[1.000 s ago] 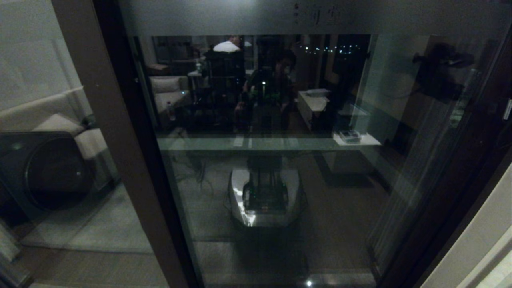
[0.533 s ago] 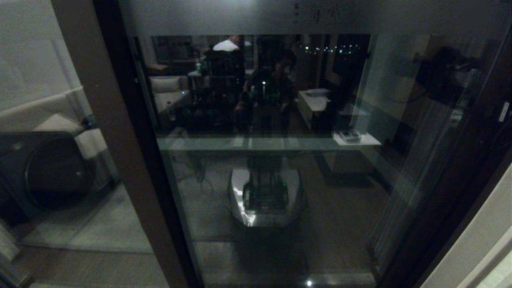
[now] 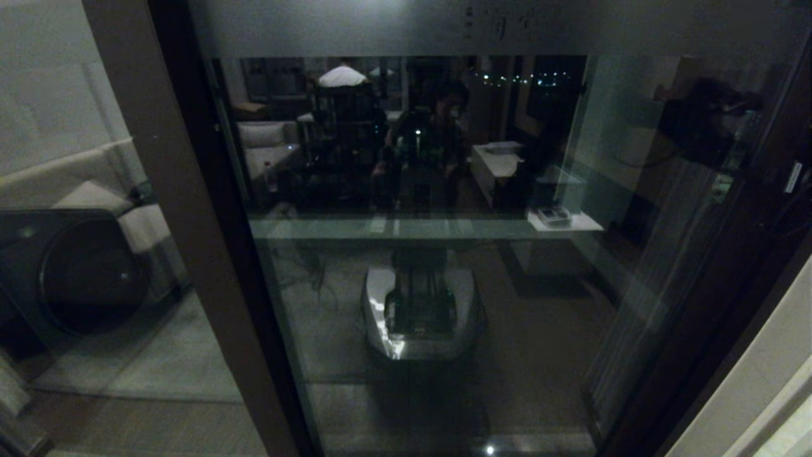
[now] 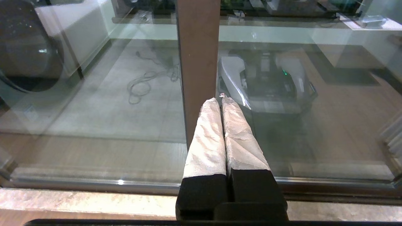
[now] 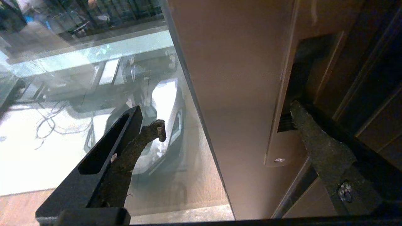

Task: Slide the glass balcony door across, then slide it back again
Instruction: Open the slid door

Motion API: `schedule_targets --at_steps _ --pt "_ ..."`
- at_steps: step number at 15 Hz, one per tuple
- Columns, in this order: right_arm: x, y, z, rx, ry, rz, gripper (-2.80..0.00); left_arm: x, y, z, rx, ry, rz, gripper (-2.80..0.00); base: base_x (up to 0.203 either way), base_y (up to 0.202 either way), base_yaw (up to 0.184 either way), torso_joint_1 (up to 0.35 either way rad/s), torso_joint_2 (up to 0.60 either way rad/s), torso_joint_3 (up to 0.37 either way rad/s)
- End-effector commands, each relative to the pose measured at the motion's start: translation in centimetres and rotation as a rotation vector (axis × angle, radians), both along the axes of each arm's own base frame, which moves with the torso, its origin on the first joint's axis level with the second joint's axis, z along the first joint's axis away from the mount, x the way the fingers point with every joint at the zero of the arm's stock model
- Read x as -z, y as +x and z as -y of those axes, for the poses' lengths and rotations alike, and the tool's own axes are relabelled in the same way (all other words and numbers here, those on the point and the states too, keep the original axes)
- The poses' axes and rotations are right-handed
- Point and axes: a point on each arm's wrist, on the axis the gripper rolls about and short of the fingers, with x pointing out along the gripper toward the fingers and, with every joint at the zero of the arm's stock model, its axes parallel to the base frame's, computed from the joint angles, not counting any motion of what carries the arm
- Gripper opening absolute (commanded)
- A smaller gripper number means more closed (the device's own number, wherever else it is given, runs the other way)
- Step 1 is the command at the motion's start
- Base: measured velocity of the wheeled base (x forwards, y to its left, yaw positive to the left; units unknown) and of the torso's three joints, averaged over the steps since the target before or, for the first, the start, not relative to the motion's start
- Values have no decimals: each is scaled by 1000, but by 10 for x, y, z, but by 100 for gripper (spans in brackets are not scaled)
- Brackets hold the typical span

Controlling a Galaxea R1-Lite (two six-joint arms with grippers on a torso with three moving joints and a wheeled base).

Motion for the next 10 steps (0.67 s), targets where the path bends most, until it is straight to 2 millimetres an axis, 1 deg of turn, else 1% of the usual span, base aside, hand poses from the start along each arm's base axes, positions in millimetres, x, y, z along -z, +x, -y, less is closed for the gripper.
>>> schedule_targets --at_steps 1,6,10 --pt "3 3 0 -4 1 1 0 0 0 0 0 0 -1 -280 0 0 0 0 0 0" --pt "4 9 -5 23 6 16 0 0 0 0 0 0 -1 -280 0 0 0 0 0 0" --pt "10 19 -18 -9 50 4 0 0 0 0 0 0 -1 -280 0 0 0 0 0 0"
